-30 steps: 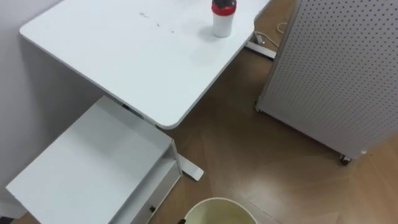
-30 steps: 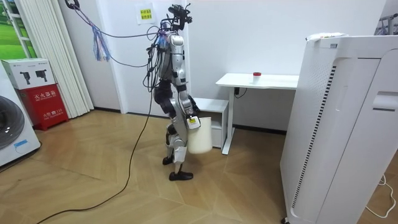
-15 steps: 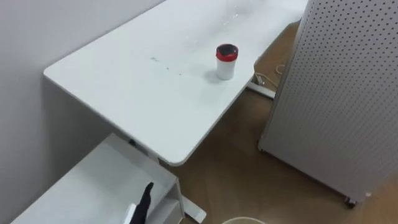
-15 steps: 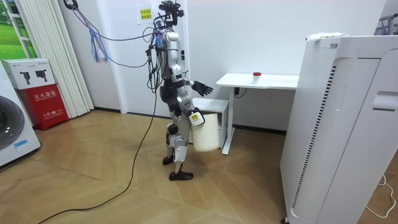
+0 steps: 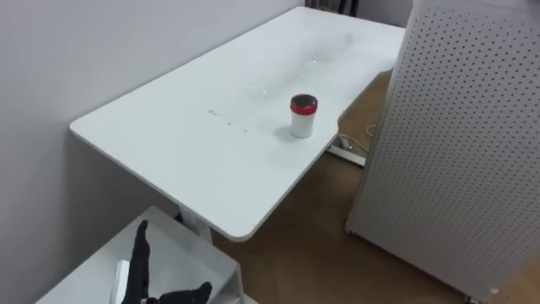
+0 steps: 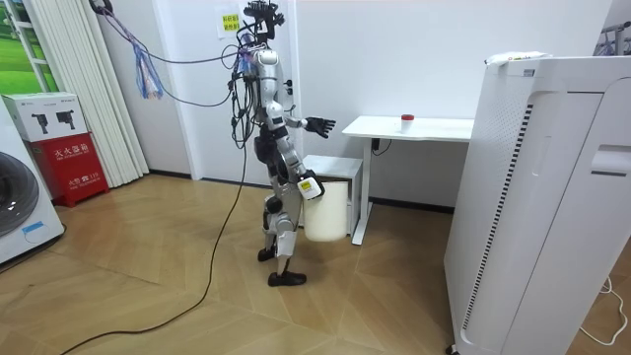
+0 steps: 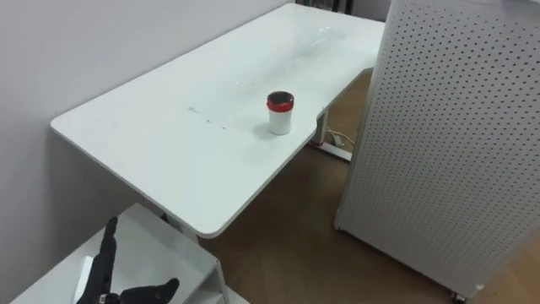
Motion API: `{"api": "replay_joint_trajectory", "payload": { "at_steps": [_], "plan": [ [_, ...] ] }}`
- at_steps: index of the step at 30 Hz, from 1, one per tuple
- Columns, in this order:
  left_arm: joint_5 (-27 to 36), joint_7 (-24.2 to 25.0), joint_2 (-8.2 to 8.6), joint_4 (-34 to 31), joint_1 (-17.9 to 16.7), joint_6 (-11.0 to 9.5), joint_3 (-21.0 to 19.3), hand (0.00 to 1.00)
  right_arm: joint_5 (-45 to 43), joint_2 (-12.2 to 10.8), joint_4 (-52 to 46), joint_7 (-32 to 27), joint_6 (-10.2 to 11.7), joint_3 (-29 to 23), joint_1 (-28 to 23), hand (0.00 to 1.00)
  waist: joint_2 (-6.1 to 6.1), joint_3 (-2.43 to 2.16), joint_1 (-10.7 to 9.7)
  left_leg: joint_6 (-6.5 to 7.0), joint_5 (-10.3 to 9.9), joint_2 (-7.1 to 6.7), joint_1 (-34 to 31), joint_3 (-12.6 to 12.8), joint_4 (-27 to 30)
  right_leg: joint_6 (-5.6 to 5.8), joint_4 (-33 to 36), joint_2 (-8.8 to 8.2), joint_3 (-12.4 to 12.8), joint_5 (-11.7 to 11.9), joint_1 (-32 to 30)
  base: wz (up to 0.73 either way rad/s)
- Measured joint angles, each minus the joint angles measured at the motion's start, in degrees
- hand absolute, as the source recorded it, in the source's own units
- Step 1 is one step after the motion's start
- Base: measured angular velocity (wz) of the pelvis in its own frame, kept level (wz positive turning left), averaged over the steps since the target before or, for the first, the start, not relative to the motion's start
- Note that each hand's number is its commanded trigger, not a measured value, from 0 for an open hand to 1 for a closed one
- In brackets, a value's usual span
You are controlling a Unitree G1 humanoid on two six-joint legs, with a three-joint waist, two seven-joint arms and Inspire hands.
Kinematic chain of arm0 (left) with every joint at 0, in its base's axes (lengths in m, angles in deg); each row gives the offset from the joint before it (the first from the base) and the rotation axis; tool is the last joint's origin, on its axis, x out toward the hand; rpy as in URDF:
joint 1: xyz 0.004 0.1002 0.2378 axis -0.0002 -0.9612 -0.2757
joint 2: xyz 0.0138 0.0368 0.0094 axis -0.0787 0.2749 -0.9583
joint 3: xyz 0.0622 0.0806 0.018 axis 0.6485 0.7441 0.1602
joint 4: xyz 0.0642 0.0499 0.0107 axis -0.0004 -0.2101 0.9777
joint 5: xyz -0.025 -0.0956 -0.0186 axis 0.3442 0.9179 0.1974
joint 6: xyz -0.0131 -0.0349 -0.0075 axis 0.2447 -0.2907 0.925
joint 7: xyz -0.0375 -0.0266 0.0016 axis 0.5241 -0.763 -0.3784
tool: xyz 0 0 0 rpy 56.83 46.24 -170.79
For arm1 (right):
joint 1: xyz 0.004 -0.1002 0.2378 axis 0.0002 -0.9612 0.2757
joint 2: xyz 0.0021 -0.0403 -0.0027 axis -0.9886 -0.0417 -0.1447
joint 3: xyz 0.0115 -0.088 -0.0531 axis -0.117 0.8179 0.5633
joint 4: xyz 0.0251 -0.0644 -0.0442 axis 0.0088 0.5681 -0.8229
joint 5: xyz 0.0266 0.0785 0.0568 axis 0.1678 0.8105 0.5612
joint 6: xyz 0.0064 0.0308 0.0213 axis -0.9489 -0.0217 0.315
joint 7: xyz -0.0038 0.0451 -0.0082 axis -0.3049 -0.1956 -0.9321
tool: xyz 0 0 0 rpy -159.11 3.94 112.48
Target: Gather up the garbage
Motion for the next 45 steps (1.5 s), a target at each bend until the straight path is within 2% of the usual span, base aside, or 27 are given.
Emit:
{"api": "replay_joint_trajectory", "payload": {
  "at_steps": [6, 8, 11, 13, 16, 20, 29, 32, 34, 35, 38, 39, 41, 42, 43, 44, 45],
  "plan": [
    [-0.06, -2.02, 0.00, -6.10, 0.27, -0.10, -0.29, 0.00, -0.19, -0.16, -0.38, 0.58, -0.04, 0.08, 0.14, 1.00, -0.18, 0.05, -0.11, 0.02, -0.26, -0.21, 0.73, 1.72, -0.66, -0.02, 0.94, 0.04, 0.36, 0.02, -0.82, -0.16],
    [-0.39, -2.84, 0.04, -8.68, 0.36, -0.33, -1.07, 0.00, -0.34, -0.24, -0.74, 0.58, -0.03, 0.06, 0.13, 1.00, -0.18, 0.06, -0.11, 0.04, -0.59, 0.05, 1.21, 3.03, -0.61, -0.02, 1.32, 0.04, 0.21, 0.03, -1.06, -0.34],
    [-1.55, -2.84, 0.10, -10.17, 0.44, -2.00, -3.02, 0.00, -1.55, -0.25, -0.74, 1.00, -0.03, 0.04, 0.10, 1.00, -0.22, 0.18, 0.04, 0.03, -1.28, 0.56, 3.12, 5.12, -0.80, -0.03, 2.21, 0.04, -0.55, 0.02, -0.81, -0.44],
    [-1.83, -3.69, 0.08, -11.34, 0.47, -2.28, -3.52, 0.00, -2.03, -0.34, -0.73, 1.35, -0.02, 0.16, 0.41, 1.00, -0.68, 0.50, 0.21, 0.03, -1.68, 0.72, 4.06, 7.43, -1.20, -0.34, 2.20, 0.08, -0.88, 0.24, -0.99, -0.46],
    [-1.82, -4.29, 0.10, -11.43, 0.46, -2.34, -3.46, 0.00, -2.42, -0.57, -0.71, 1.55, -0.02, 0.18, 0.49, 1.00, -1.23, 0.63, 0.23, 0.02, -1.79, 0.88, 4.94, 9.25, -1.88, -0.54, 2.17, 0.10, -1.96, 0.72, -1.21, -0.34],
    [-1.76, -4.72, 0.20, -11.47, 0.48, -2.33, -3.46, 0.00, -2.33, -0.57, -0.71, 1.67, -0.03, 0.17, 0.69, 1.00, -1.43, 0.61, -0.09, -0.12, -1.93, 1.14, 5.18, 10.64, -2.08, -0.60, 2.08, 0.39, -1.63, 0.85, -1.75, -0.21],
    [-1.80, -4.86, 0.30, -13.34, 0.69, -2.31, -2.08, 0.00, -2.06, -0.47, -0.69, 1.74, -0.02, 0.17, 0.98, 1.00, -0.94, 0.67, -0.70, -1.23, -2.66, 2.60, 6.39, 12.45, -1.84, -1.09, 1.87, 1.97, -1.46, 0.79, -1.78, -0.14],
    [-1.77, -4.58, 0.30, -13.43, 0.72, -2.30, -2.21, 0.00, -2.10, -0.46, -0.74, 2.18, -0.02, 0.07, 1.00, 1.00, -0.85, 0.59, -1.12, -1.77, -2.98, 3.14, 6.82, 13.41, -1.62, -1.82, 1.94, 2.47, -1.48, 0.54, -1.82, -0.23],
    [-1.21, -3.81, 0.22, -13.45, 0.71, -2.24, -2.37, 0.00, -2.32, -0.42, -0.73, 2.74, -0.03, 0.03, 0.81, 1.00, -0.72, 0.65, -1.79, -2.48, -3.42, 4.00, 6.78, 14.04, -0.23, -2.49, 2.14, 2.92, -1.79, 0.38, -1.86, -0.20],
    [-1.18, -3.71, 0.19, -13.46, 0.71, -2.25, -2.36, 0.00, -2.32, -0.37, -0.73, 2.75, -0.03, 0.04, 0.77, 1.00, -0.64, 0.65, -1.79, -2.74, -3.65, 4.27, 6.72, 14.04, 0.43, -2.71, 2.27, 3.08, -1.82, 0.24, -1.88, -0.28],
    [0.09, -3.59, 0.13, -13.47, 0.73, -2.23, -2.96, 0.00, -2.01, -0.30, -0.93, 3.12, -0.04, 0.26, 0.82, 1.00, -0.46, 0.61, -1.54, -3.93, -6.24, 6.42, 5.81, 13.97, 6.23, -4.42, 5.75, 3.87, -1.84, -1.91, -3.20, -0.45],
    [0.09, -3.32, 0.13, -13.49, 0.71, -2.23, -3.54, 0.00, -2.11, -0.31, -0.98, 3.26, -0.04, 0.28, 0.80, 1.00, -0.62, 0.53, -1.21, -4.39, -7.18, 7.28, 4.69, 13.82, 10.43, -5.12, 7.76, 4.05, -1.58, -3.34, -3.93, -0.49],
    [0.07, -2.64, 0.19, -13.49, 0.72, -2.17, -4.10, 0.00, -2.13, -0.25, -0.96, 3.34, -0.07, 0.52, 0.60, 1.00, -0.79, 0.39, -0.71, -4.46, -7.21, 8.90, 2.03, 12.06, 18.64, -6.32, 9.44, 4.69, -0.48, -5.17, -4.00, -0.41],
    [0.03, -2.34, 0.26, -13.49, 0.71, -2.17, -4.11, 0.00, -2.28, 0.01, -0.96, 3.34, -0.08, 0.54, 0.43, 1.00, -0.53, 0.37, -0.80, -4.20, -6.48, 9.90, -0.55, 8.58, 25.30, -6.95, 10.24, 5.37, 0.59, -5.79, -3.46, -0.35],
    [0.06, -2.25, 0.43, -13.45, 0.70, -2.17, -4.14, 0.00, -2.55, 0.16, -0.97, 3.34, -0.08, 0.65, 0.11, 1.00, -0.69, 0.44, -0.39, -3.57, -4.62, 10.04, -3.12, 4.90, 29.97, -7.32, 10.37, 6.25, 1.94, -6.03, -2.42, -0.32],
    [0.39, -2.26, 0.56, -13.33, 0.65, -2.18, -4.14, 0.00, -2.55, 0.19, -0.97, 3.27, -0.09, 0.65, -0.13, 1.00, -0.96, 0.36, -0.04, -3.29, -4.57, 9.71, -4.24, 3.47, 31.43, -7.58, 10.15, 6.56, 2.68, -6.19, -2.11, -0.27],
    [1.43, -2.27, 0.60, -13.30, 0.66, -2.20, -4.03, 0.00, -2.34, 0.42, -0.97, 3.08, -0.10, 0.54, -0.22, 1.00, -1.05, 0.23, -0.04, -2.94, -5.12, 8.23, -6.65, 1.70, 31.19, -8.02, 9.74, 6.94, 4.08, -6.33, -1.66, -0.24]
  ]
}}
